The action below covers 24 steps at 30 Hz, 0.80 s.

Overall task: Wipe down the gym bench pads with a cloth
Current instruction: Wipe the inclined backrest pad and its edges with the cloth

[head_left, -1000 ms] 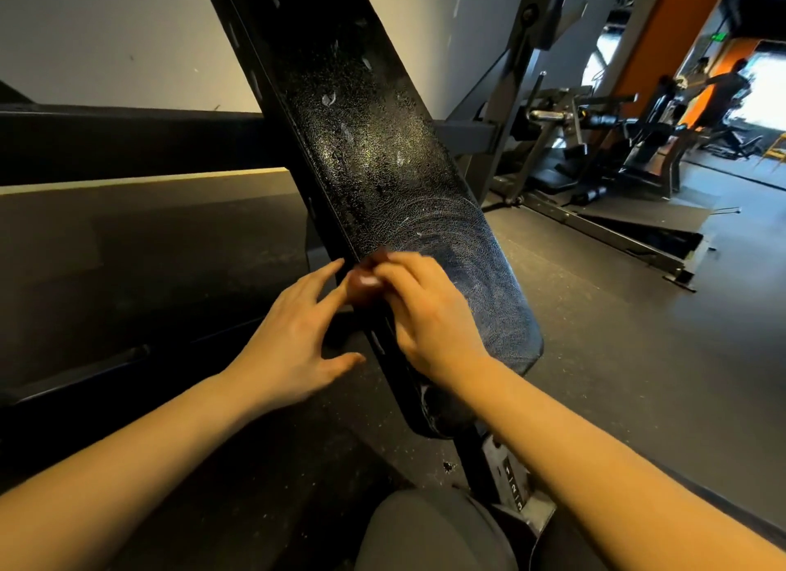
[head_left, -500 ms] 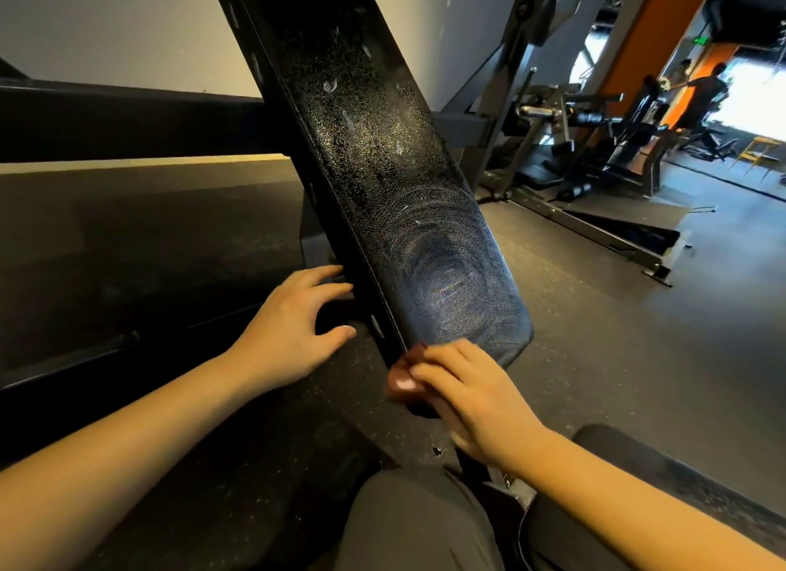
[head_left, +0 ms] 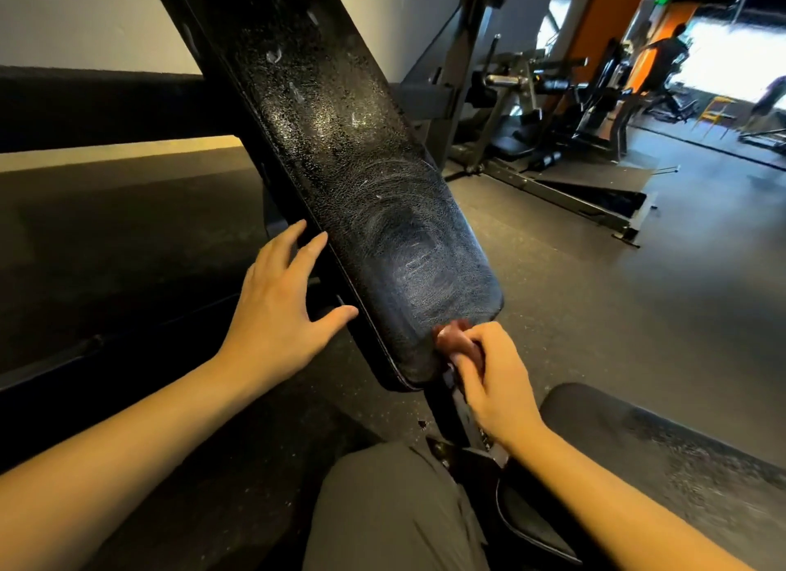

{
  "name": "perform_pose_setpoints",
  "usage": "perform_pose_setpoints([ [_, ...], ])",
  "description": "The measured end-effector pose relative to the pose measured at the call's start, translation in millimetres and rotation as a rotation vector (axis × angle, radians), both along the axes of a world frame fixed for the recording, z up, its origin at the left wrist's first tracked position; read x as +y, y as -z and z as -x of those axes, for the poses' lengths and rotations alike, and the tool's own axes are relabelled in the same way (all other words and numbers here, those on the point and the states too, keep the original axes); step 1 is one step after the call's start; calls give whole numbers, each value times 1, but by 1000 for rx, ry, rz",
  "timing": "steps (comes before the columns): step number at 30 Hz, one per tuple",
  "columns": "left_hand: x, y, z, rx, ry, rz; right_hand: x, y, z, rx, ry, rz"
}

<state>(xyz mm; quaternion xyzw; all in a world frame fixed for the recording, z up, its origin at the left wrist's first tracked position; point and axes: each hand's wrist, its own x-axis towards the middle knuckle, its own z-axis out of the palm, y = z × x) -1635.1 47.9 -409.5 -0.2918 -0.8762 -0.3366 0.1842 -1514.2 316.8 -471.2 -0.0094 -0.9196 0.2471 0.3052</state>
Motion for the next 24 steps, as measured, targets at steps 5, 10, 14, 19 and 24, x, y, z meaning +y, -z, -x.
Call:
perform_pose_setpoints([
  [5,6,4,-2,118,0,101,30,-31,72,7,483,352],
  [10,9,4,6,171,-29,149,-55,-19,10,21,-146,-11],
  [14,12,8,6,163,-32,149,43,-27,66,-41,240,102],
  [19,13,5,9,205,-53,157,1,-33,76,2,259,248],
  [24,13,5,10,183,-52,138,19,-30,75,58,-122,-149],
])
